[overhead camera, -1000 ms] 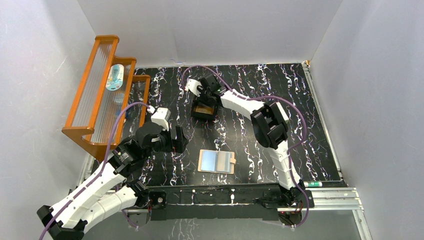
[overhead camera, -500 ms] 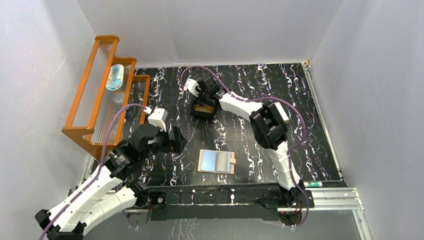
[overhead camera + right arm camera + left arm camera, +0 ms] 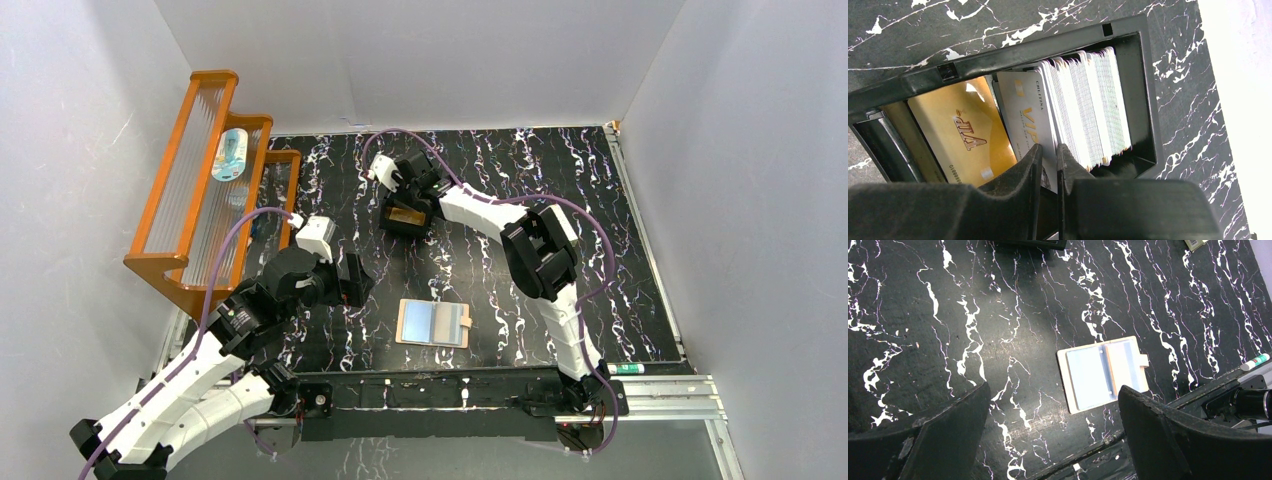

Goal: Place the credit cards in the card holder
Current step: Pick up the credit card from the storage box.

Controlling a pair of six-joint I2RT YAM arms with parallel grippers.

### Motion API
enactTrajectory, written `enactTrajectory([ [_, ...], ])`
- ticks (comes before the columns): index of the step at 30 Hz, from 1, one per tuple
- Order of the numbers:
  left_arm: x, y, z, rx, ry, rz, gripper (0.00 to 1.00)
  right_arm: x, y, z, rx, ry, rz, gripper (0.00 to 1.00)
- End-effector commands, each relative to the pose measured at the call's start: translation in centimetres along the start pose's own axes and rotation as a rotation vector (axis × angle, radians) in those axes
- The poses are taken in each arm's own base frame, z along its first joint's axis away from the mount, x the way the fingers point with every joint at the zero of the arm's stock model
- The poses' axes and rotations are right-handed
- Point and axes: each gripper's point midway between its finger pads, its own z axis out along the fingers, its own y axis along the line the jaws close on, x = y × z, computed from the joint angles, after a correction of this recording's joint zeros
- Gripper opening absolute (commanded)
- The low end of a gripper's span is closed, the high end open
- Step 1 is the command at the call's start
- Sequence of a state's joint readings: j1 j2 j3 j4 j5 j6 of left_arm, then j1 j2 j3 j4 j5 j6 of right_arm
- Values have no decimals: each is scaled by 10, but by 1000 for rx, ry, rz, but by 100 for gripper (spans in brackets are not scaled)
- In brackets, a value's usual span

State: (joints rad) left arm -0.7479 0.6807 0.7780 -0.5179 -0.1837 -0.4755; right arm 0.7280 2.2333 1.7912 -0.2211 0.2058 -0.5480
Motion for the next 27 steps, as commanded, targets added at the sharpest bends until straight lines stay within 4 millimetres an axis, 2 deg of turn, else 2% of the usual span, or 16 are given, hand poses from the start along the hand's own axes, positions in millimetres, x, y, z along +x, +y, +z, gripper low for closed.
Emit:
enactTrajectory([
  [1, 3, 2, 0, -4, 5, 1, 99, -25, -20, -21, 27, -66, 47, 9],
  [9, 3, 1, 0, -2, 7, 2, 99, -34, -18, -28, -5, -90, 65, 15],
  [12, 3, 2, 0, -2, 4, 1, 99, -32, -17, -25, -11, -84, 59, 3],
  [15, 3, 2, 0, -1, 5, 1, 99, -32, -18, -24, -11, -79, 59, 0],
  [16, 3, 1, 0, 1, 4, 0, 99, -31, -20, -24, -4, -79, 64, 2],
  [17, 3, 1, 0, 1, 4, 0, 99, -31, -21, -23, 6, -77, 68, 13],
  [18, 2, 1, 0, 3, 3, -1, 99, -31, -23, -24, 17, -77, 69, 19],
  [19, 3, 1, 0, 2, 4, -1, 99, -31, -24, -24, 24, -76, 67, 20],
  [20, 3, 1, 0, 3, 4, 0, 99, -30, -25, -24, 27, -74, 60, 17],
  [22, 2, 1, 0, 3, 3, -1, 99, -30, -24, -23, 14, -78, 47, 0],
  [25, 2, 1, 0, 3, 3, -1, 99, -31, -24, -22, 0, -84, 62, 0],
  [27, 3, 0, 0, 4, 5, -1, 99, -32, -27, -22, 18, -87, 75, 15],
])
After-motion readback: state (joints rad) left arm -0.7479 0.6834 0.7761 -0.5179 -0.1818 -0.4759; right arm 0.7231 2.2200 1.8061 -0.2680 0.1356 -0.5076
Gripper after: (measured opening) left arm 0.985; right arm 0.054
